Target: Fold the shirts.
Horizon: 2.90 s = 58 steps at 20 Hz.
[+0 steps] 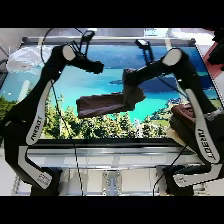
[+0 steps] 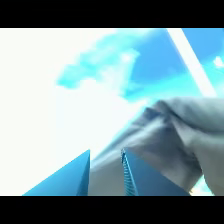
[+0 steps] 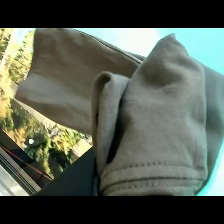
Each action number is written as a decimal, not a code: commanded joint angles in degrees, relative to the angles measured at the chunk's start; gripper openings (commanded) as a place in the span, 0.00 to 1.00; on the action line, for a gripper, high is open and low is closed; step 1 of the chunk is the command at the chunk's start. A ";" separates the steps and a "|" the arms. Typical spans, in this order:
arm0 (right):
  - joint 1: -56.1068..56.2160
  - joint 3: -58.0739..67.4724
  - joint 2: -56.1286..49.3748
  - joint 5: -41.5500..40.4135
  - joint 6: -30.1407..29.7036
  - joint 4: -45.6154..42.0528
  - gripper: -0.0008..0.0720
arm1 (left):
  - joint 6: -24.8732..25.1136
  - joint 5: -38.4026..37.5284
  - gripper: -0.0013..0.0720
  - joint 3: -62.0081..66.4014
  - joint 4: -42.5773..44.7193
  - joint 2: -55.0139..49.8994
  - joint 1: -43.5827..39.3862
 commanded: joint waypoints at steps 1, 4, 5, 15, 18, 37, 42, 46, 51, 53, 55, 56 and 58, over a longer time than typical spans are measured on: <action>11.50 0.15 -5.70 -12.46 5.55 1.70 0.04 | -3.30 -2.01 0.32 0.50 1.49 1.44 6.01; 19.21 0.13 -11.30 -22.10 5.60 7.69 0.14 | -3.19 -4.76 0.32 0.50 1.77 1.44 8.26; 20.94 0.13 -12.02 -25.55 6.21 7.58 0.50 | -2.89 -5.31 0.32 0.50 1.99 1.44 8.55; -0.72 -0.33 -10.54 -10.78 14.27 -4.79 0.82 | -1.42 -5.42 0.33 0.50 1.99 1.44 8.72; -8.33 -3.23 -12.90 -6.56 9.07 3.43 0.82 | -1.44 -4.74 0.33 0.50 1.99 1.44 8.72; -4.66 -3.72 -27.50 -0.59 -11.78 32.44 0.06 | -1.22 -4.72 0.45 0.50 2.10 1.44 8.72; -8.83 0.37 -25.11 4.70 -10.23 28.72 0.05 | -1.05 -5.11 0.45 0.50 2.47 1.44 8.72; -16.02 0.98 -18.01 7.06 -3.76 17.99 0.05 | -1.05 -5.29 0.45 0.50 2.47 1.44 8.72; -27.26 0.98 -4.42 14.25 0.79 8.41 0.04 | -1.05 -5.29 0.45 0.50 2.43 1.44 8.72; -33.42 0.98 1.27 14.95 3.85 6.29 0.04 | -1.07 -5.35 0.45 0.50 2.38 1.44 8.72; -40.06 0.98 6.45 15.82 6.08 4.55 0.04 | -1.07 -5.60 0.45 0.50 2.36 1.44 8.72; -43.41 0.98 9.01 17.57 7.48 2.25 0.04 | -1.05 -5.60 0.45 0.50 2.16 1.44 8.72; -49.05 0.98 13.49 22.23 10.08 -4.98 0.04 | -1.05 -5.55 0.45 0.50 1.73 1.44 8.72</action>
